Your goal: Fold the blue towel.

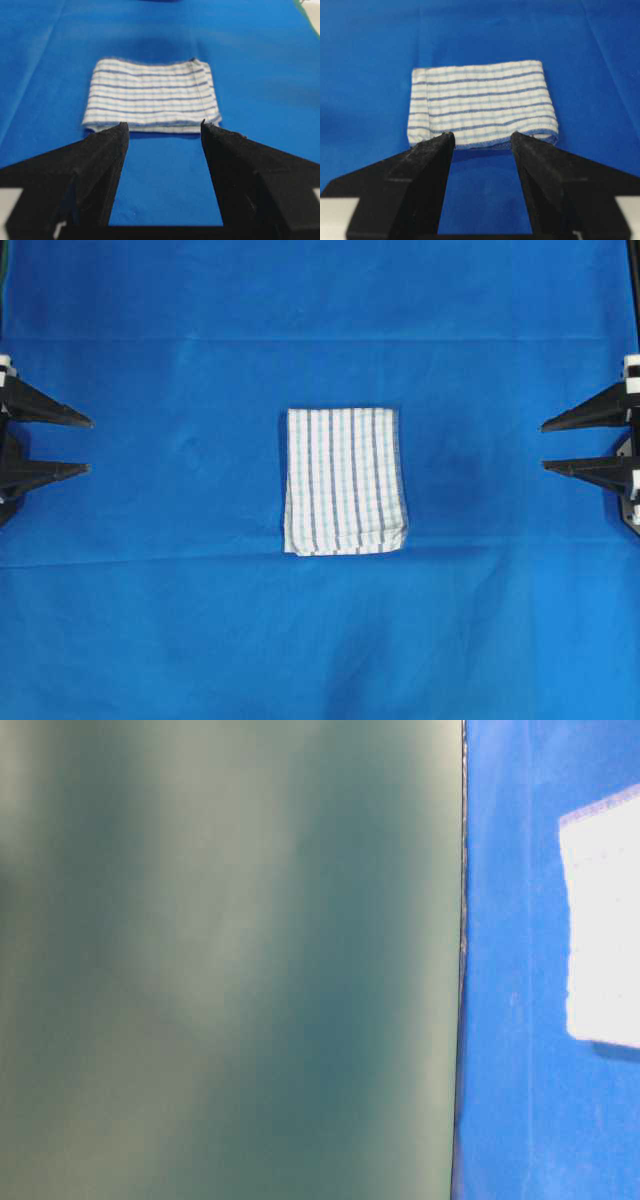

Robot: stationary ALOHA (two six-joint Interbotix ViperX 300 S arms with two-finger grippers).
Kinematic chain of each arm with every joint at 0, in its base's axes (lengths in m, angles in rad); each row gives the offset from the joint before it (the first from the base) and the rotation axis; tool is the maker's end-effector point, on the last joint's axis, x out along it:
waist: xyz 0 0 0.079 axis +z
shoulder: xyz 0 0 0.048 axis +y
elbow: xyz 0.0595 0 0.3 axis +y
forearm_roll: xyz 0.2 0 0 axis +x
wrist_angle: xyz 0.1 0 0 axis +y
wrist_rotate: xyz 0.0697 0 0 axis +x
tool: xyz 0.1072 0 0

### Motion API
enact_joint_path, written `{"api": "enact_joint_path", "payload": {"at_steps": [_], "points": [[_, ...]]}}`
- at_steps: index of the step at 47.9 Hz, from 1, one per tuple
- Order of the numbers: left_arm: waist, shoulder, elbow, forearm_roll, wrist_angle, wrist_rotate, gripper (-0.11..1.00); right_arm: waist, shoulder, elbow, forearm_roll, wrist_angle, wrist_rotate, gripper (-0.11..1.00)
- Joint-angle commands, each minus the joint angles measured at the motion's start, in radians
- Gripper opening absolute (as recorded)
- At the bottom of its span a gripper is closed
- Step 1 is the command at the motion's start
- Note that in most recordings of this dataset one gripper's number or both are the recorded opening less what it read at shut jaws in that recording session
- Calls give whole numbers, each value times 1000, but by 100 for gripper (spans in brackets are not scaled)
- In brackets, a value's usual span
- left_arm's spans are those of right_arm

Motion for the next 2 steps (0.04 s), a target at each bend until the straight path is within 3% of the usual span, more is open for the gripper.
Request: {"api": "enact_joint_path", "payload": {"at_steps": [1,2], "points": [[3,11,-11,0,-6,0,53,-2,11,-15,2,-8,2,56],[3,11,-11,0,-6,-2,53,-2,11,-15,0,-8,2,56]]}}
